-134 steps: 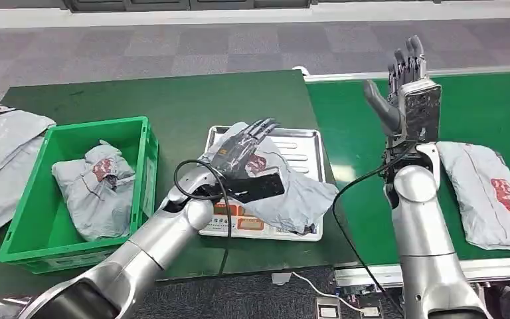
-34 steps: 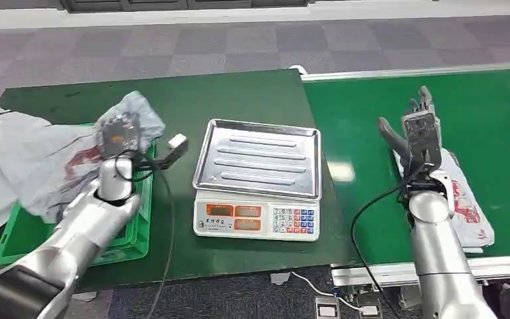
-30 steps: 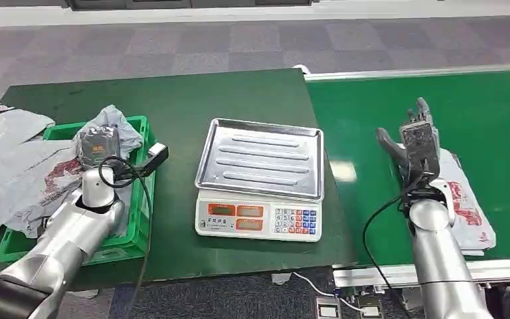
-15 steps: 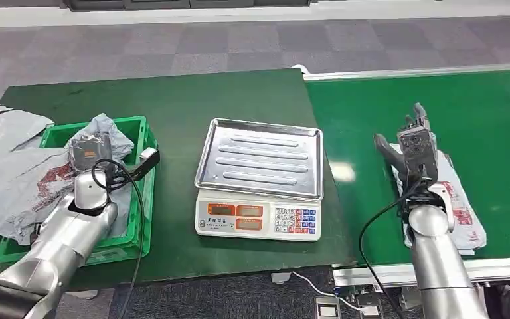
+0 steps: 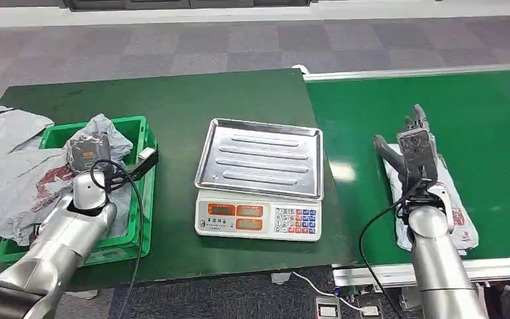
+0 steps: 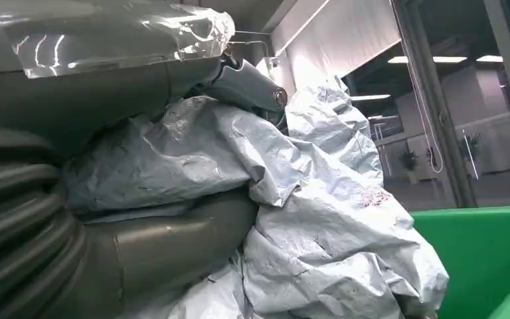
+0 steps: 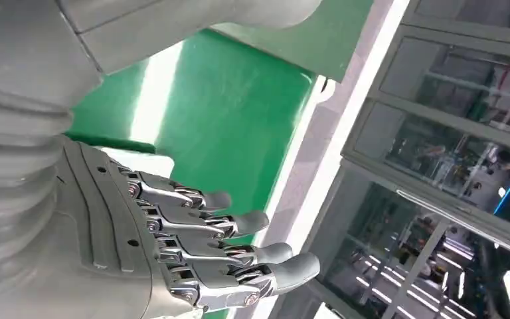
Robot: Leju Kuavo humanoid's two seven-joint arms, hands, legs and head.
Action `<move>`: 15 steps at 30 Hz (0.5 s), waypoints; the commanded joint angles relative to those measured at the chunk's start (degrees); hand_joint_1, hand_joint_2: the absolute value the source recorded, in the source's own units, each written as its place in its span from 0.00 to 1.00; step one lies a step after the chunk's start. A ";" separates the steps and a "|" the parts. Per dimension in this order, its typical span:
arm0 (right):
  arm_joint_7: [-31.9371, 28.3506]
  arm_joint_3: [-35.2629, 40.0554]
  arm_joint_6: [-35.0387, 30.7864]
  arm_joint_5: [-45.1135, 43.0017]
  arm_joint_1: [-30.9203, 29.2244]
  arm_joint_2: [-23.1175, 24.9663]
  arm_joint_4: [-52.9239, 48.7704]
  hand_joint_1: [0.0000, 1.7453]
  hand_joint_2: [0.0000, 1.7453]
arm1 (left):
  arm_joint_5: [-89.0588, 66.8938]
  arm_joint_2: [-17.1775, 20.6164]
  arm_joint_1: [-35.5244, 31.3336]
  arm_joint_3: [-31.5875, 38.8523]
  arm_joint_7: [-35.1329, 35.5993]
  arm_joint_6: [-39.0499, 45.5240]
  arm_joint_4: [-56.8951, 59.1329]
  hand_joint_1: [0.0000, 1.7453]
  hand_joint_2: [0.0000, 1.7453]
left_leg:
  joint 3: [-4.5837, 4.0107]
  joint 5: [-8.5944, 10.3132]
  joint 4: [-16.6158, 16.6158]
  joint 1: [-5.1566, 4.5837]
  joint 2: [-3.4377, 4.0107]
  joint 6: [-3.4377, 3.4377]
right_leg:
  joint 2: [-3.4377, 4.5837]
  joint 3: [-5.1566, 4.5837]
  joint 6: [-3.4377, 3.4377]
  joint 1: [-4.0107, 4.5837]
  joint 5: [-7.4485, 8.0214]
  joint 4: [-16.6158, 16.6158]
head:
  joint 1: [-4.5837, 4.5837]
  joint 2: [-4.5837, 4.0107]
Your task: Moved the parcel from conveyor to table for the left to box.
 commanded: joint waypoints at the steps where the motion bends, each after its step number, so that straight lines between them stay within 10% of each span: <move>1: 0.24 -2.21 0.19 -0.22 -1.31 0.48 1.13 0.00 1.00 | -0.29 -0.63 -1.19 2.30 -0.01 -0.49 2.52 1.00 1.00 | 0.08 -0.03 -0.04 0.01 0.01 0.01 | 0.00 0.08 -0.01 0.02 -0.03 -0.04 | 0.00 0.00; 15: 0.24 -2.21 0.19 -0.22 -1.31 0.48 1.13 0.00 1.00 | -0.29 -0.63 -1.19 2.30 -0.01 -0.49 2.52 1.00 1.00 | 0.15 -0.05 -0.05 0.03 0.01 0.01 | 0.00 0.16 -0.01 0.04 -0.03 -0.08 | 0.00 0.00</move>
